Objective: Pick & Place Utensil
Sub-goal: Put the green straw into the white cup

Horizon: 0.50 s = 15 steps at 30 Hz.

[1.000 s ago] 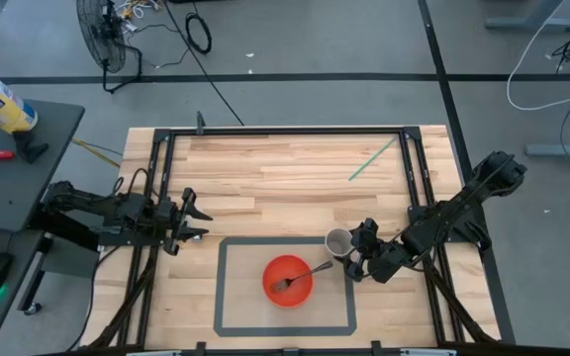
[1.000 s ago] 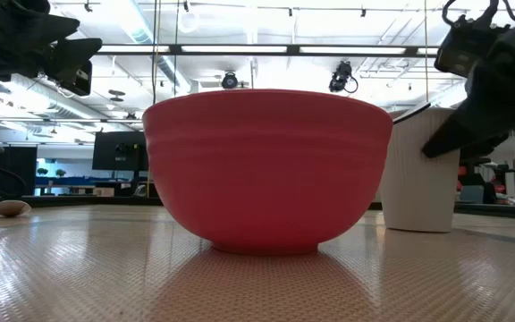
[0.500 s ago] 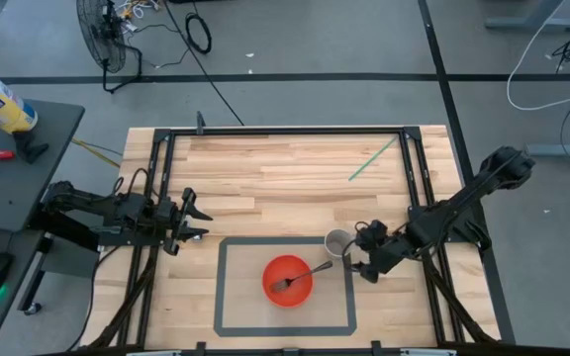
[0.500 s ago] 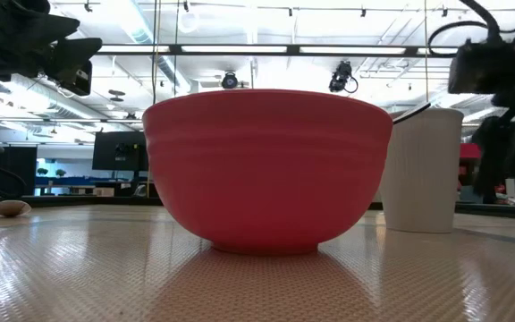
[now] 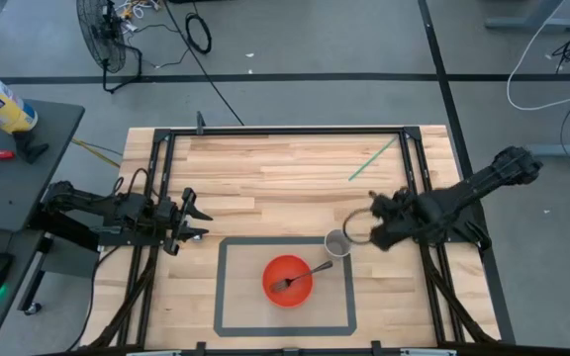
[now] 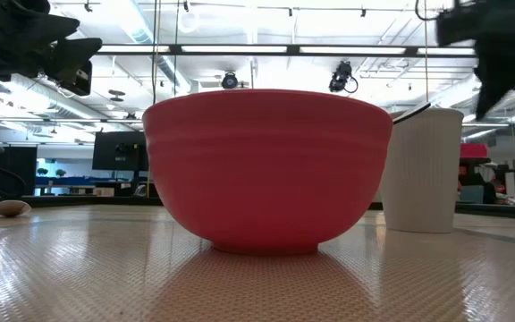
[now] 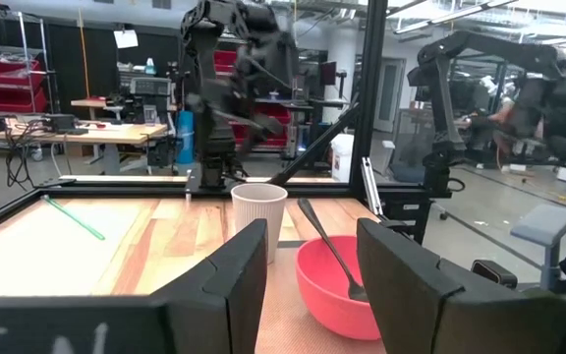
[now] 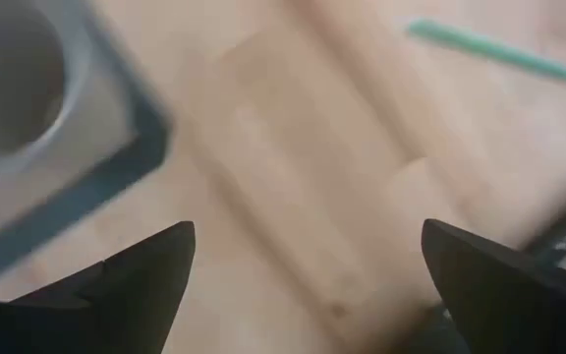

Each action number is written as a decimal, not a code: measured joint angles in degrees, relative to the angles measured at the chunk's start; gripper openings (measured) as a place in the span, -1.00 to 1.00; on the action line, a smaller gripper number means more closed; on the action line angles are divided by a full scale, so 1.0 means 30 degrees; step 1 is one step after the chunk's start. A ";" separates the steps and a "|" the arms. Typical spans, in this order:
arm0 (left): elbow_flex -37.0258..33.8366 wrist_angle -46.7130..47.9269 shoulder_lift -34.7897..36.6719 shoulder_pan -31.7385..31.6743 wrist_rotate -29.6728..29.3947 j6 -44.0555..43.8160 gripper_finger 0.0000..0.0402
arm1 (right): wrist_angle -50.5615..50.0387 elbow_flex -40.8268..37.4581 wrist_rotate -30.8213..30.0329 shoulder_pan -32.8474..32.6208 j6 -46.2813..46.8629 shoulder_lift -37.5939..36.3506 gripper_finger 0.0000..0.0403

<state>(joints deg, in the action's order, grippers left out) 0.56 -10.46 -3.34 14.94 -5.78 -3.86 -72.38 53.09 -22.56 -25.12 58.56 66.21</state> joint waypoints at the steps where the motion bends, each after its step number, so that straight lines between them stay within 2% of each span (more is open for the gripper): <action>1: 0.0000 0.0014 -0.0006 -0.0007 0.0007 0.0000 -0.19 | -0.0055 0.0251 -0.0630 0.0595 -0.0049 -0.0164 0.99; 5: 0.0000 0.0021 -0.0006 -0.0003 0.0003 0.0000 -0.19 | 0.0636 0.0639 -0.2973 0.3559 0.1201 -0.0660 0.96; 8: 0.0000 0.0015 -0.0006 -0.0007 0.0006 -0.0001 -0.19 | 0.0681 0.0638 -0.2747 0.6763 0.3278 -0.0544 0.88; 12: 0.0000 0.0013 -0.0006 -0.0006 0.0001 0.0000 -0.19 | 0.1749 0.0446 -0.4028 1.0239 0.3268 0.0292 0.75; 15: 0.0000 0.0006 -0.0006 0.0000 0.0000 0.0000 -0.19 | 0.3834 0.0051 -0.4159 1.2392 0.3325 0.0958 0.68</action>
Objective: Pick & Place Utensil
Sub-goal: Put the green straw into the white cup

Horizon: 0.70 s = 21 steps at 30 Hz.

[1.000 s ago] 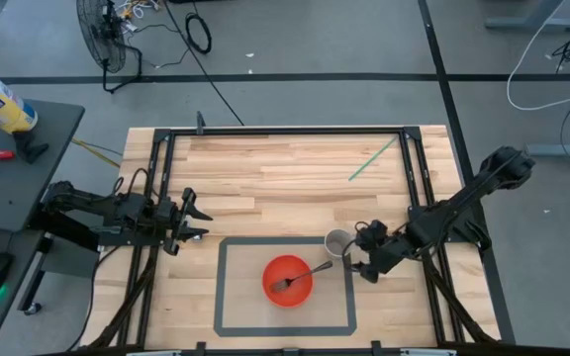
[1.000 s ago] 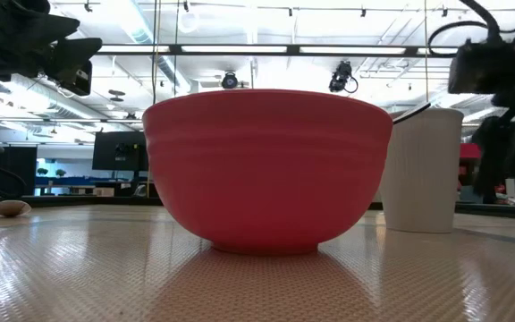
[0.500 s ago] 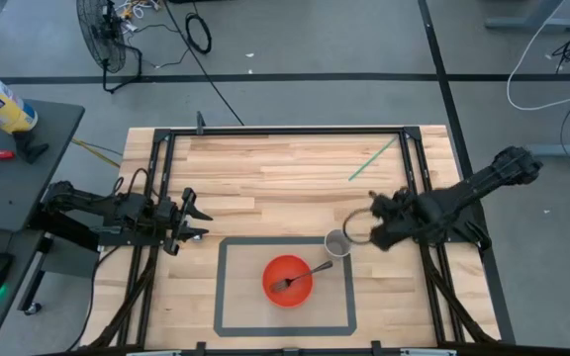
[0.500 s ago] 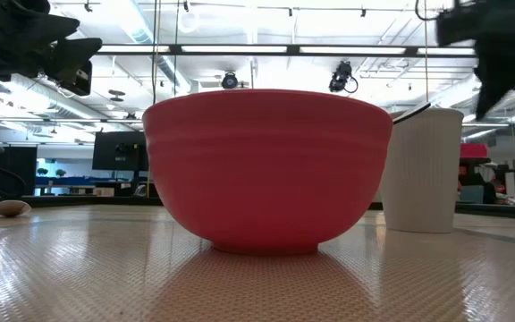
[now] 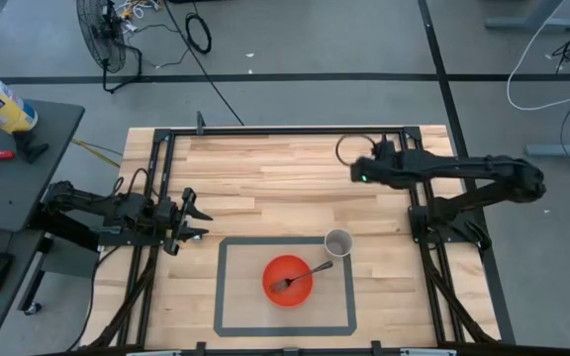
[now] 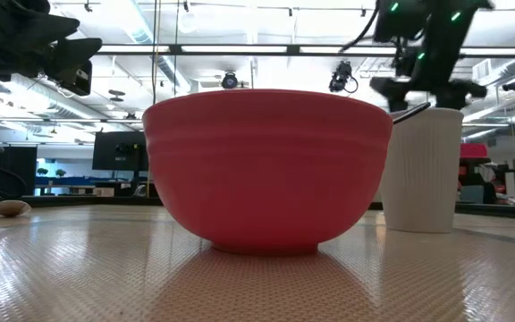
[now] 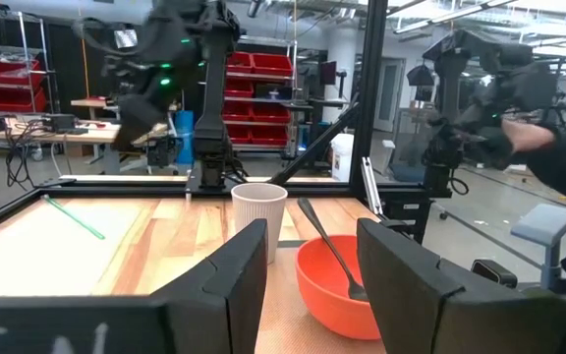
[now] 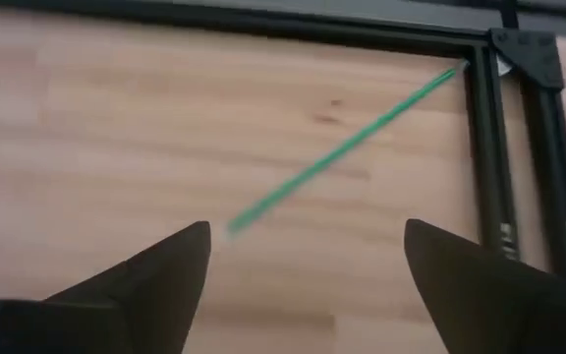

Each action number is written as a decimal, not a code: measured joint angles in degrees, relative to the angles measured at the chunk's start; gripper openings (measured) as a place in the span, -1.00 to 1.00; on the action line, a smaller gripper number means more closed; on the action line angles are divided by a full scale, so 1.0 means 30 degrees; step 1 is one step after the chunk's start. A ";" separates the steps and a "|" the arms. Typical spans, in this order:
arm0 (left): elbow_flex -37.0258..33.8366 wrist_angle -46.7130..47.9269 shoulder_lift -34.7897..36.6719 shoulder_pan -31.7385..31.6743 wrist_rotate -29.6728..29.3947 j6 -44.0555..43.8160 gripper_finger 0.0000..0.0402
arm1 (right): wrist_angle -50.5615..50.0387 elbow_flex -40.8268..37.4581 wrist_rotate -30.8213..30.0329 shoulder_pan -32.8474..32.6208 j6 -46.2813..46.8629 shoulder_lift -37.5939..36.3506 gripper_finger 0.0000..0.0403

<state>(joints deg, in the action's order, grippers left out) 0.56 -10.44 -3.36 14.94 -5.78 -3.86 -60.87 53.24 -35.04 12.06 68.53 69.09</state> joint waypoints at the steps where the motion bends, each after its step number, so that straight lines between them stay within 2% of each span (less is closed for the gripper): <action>1: 0.0000 0.0000 0.0000 0.0000 0.0003 0.0000 -0.19 | 0.0863 -0.0203 0.0002 0.0596 0.0021 0.0246 0.66; 4: 0.0000 0.0001 0.0000 -0.0004 0.0000 0.0000 -0.19 | 0.3193 -0.0771 0.0032 0.2242 -0.0069 0.1084 0.63; 11: 0.0000 0.0003 0.0000 -0.0007 0.0004 0.0000 -0.19 | 0.5573 -0.1923 0.0456 0.6013 -0.0380 0.2858 0.62; 19: -0.0005 0.0000 0.0000 0.0000 0.0005 0.0000 -0.19 | 1.1641 -0.4344 0.1943 0.7608 -0.1513 0.4933 0.62; 21: 0.0000 -0.0006 0.0000 -0.0007 0.0000 0.0000 -0.19 | 1.2199 -0.4758 0.2083 0.7823 -0.1506 0.5482 0.62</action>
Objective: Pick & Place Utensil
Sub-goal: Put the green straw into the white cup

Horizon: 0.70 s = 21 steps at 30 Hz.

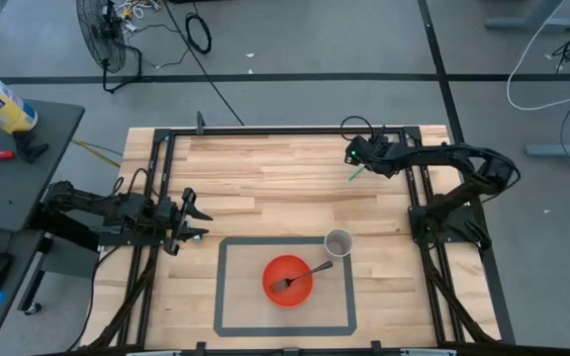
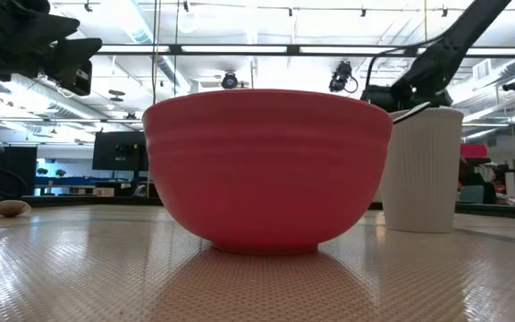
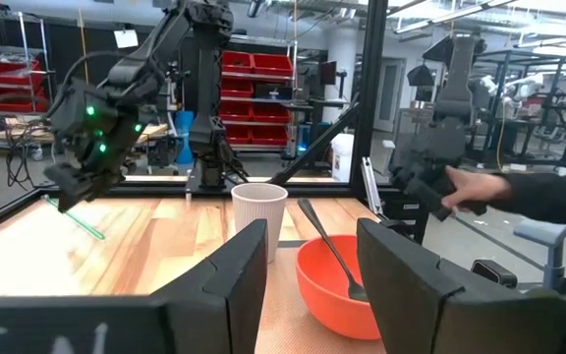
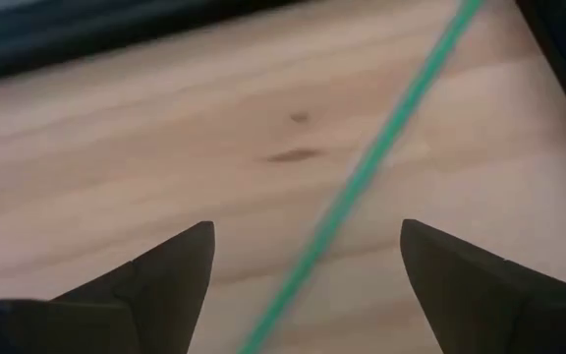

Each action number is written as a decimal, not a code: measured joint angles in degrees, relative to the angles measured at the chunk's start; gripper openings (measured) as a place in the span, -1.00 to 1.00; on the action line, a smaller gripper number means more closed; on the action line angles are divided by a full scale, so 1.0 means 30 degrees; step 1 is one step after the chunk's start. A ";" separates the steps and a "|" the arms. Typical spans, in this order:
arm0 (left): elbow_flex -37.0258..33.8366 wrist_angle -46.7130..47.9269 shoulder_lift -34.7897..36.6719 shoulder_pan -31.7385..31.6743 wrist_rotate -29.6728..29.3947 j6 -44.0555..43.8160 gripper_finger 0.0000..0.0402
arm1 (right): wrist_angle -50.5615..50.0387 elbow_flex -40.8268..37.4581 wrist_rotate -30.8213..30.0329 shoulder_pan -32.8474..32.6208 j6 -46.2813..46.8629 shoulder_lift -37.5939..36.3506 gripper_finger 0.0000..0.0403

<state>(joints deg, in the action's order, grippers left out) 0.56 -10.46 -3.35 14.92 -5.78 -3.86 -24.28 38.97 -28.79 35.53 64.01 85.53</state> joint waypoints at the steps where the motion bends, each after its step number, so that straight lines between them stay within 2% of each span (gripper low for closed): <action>1: 0.0000 0.0014 0.0000 0.0007 0.0007 0.0000 -0.19 | 0.0322 -0.0134 -0.0039 0.0062 -0.0001 0.0257 0.62; 5: 0.0000 0.0014 0.0000 0.0004 0.0003 0.0000 -0.19 | 0.1170 -0.0222 -0.0395 0.0201 -0.0175 0.1097 0.62; 9: 0.0000 0.0006 0.0000 0.0000 0.0000 0.0000 -0.19 | 0.2009 -0.0228 0.0097 0.0405 -0.0501 0.1833 0.57; 14: 0.0000 0.0002 0.0000 0.0000 0.0000 0.0000 -0.19 | 0.2158 -0.0163 0.0388 0.0450 -0.0606 0.2677 0.42; 21: 0.0000 0.0003 0.0000 0.0003 0.0000 0.0000 -0.19 | 0.1977 -0.0202 0.0599 0.0289 -0.1207 0.2332 0.18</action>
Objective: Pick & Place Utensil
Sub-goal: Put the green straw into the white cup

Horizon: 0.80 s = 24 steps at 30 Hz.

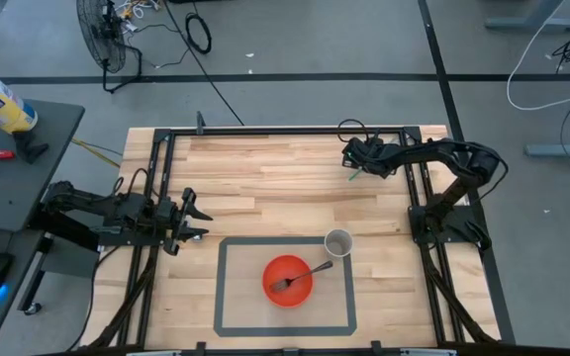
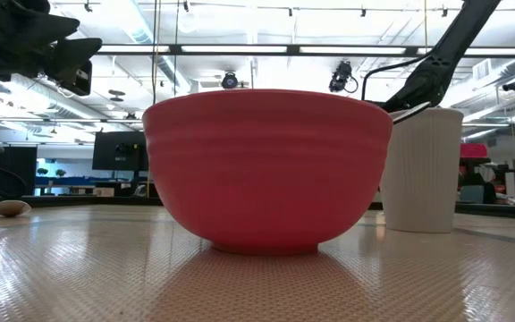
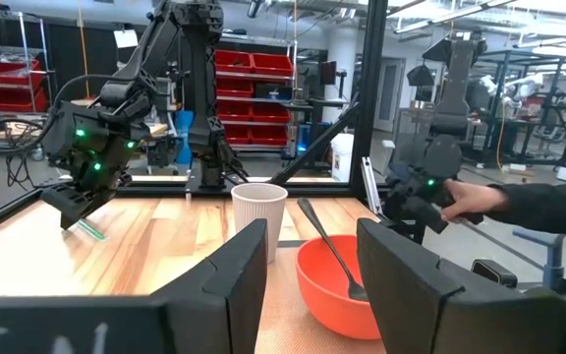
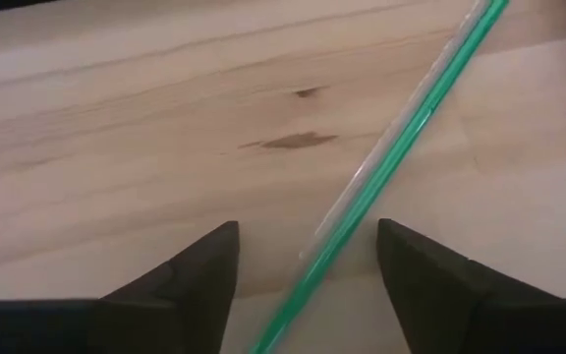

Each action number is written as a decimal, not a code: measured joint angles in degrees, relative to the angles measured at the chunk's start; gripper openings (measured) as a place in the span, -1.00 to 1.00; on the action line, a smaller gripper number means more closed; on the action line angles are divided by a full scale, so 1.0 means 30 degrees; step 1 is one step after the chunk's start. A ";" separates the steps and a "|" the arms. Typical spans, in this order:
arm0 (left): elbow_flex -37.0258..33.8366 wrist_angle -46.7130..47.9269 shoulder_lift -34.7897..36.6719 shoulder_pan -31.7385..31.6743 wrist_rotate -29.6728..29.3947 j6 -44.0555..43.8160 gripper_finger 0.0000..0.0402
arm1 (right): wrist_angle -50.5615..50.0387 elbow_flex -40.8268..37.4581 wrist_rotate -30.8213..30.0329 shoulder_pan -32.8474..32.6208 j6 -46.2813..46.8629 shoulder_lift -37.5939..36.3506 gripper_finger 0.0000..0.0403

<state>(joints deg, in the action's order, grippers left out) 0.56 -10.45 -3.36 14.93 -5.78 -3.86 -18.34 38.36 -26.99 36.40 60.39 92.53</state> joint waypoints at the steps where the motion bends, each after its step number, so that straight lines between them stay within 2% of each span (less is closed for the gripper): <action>1: -0.0004 0.0006 0.0004 0.0004 0.0004 0.0000 -0.19 | -0.0095 -0.0011 0.0014 -0.0052 -0.0032 -0.0051 0.15; 15: 0.0000 0.0003 0.0000 0.0004 0.0000 0.0000 -0.19 | -0.1904 0.0033 0.0056 -0.2043 -0.0888 -0.0196 -0.16; 19: -0.0003 0.0003 0.0002 0.0002 0.0000 0.0000 -0.19 | -0.2210 0.0047 0.0722 -0.2445 -0.0748 -0.0220 -0.26; 24: 0.0000 0.0003 0.0000 0.0004 0.0000 0.0000 -0.19 | -0.2969 0.0069 0.1726 -0.2544 0.0835 -0.0225 -0.44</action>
<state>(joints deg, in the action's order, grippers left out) 0.56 -10.44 -3.36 14.94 -5.78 -3.86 -27.25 38.57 -21.81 28.77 62.90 91.85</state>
